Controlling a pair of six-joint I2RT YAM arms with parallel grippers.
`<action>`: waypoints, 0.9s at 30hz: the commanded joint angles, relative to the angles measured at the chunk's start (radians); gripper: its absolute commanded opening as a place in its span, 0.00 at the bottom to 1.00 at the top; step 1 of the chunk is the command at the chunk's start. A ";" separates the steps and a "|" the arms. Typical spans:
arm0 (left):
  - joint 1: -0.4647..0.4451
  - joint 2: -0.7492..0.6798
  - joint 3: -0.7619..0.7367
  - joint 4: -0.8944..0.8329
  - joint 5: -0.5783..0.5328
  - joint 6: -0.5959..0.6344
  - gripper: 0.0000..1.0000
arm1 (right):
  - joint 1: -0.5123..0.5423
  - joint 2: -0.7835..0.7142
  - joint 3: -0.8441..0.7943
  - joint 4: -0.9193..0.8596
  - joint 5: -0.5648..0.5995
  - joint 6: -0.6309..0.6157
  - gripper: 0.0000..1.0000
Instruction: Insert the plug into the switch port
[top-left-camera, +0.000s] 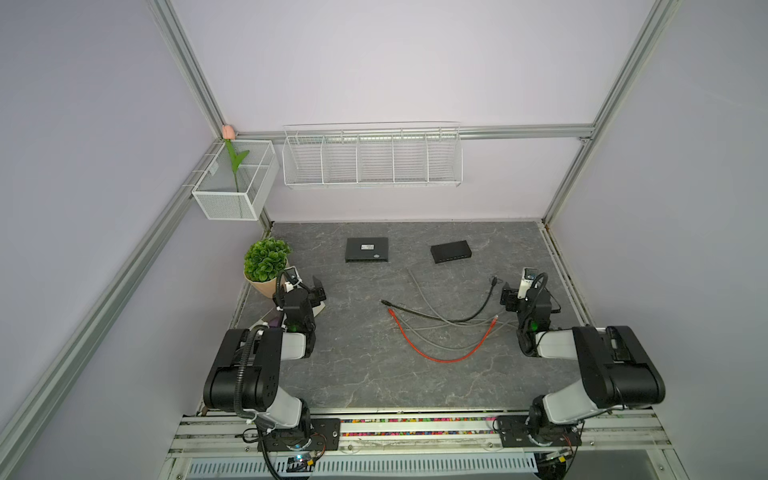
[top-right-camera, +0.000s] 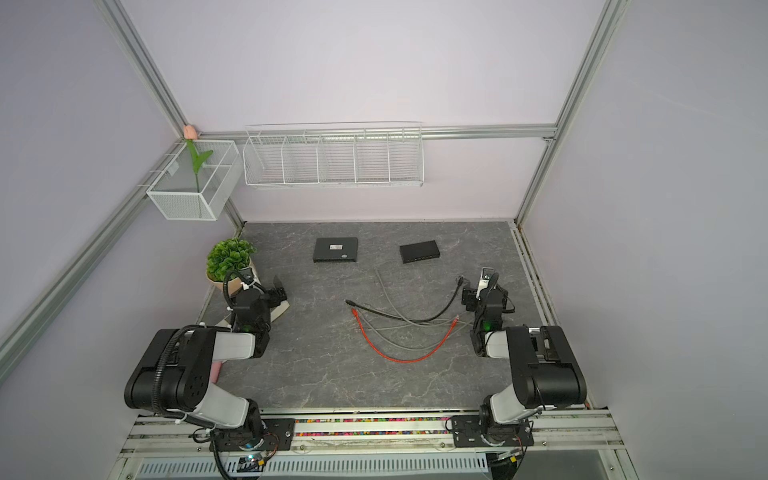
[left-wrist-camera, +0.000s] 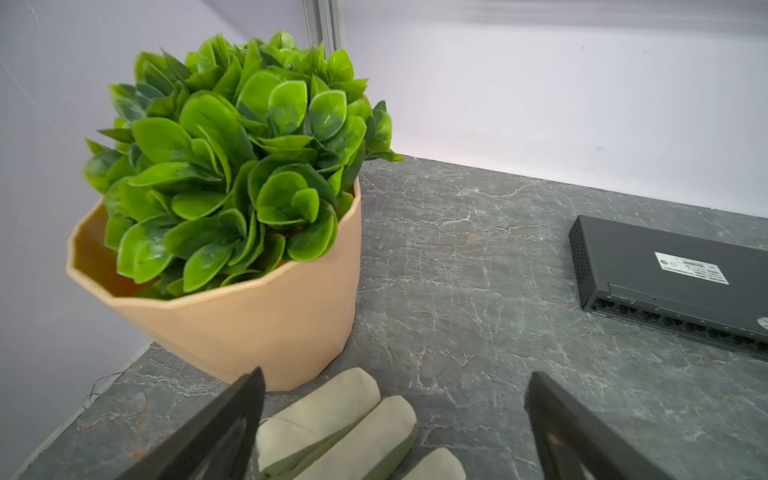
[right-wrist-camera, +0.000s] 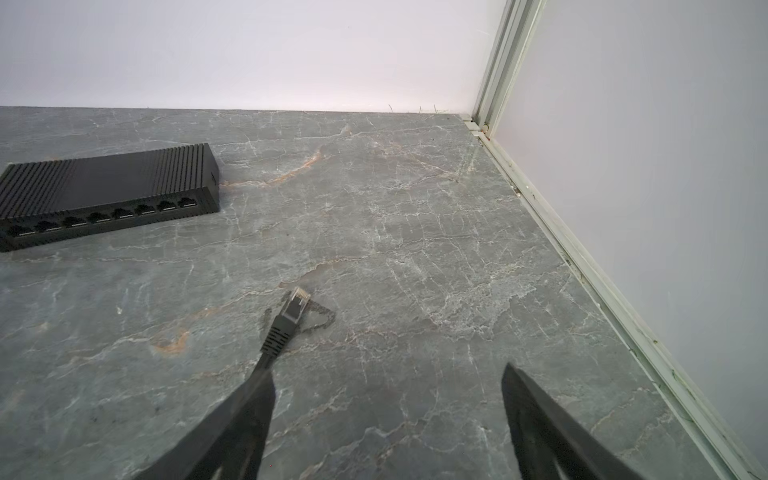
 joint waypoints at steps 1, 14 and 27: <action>0.005 0.009 0.008 0.005 -0.014 0.008 0.99 | 0.003 0.008 0.010 0.011 -0.005 -0.013 0.89; 0.004 0.008 0.008 0.002 -0.011 0.005 0.99 | 0.003 0.008 0.010 0.011 -0.005 -0.013 0.89; -0.076 -0.258 0.138 -0.392 -0.320 -0.016 0.99 | 0.100 -0.325 0.184 -0.507 0.034 -0.071 0.89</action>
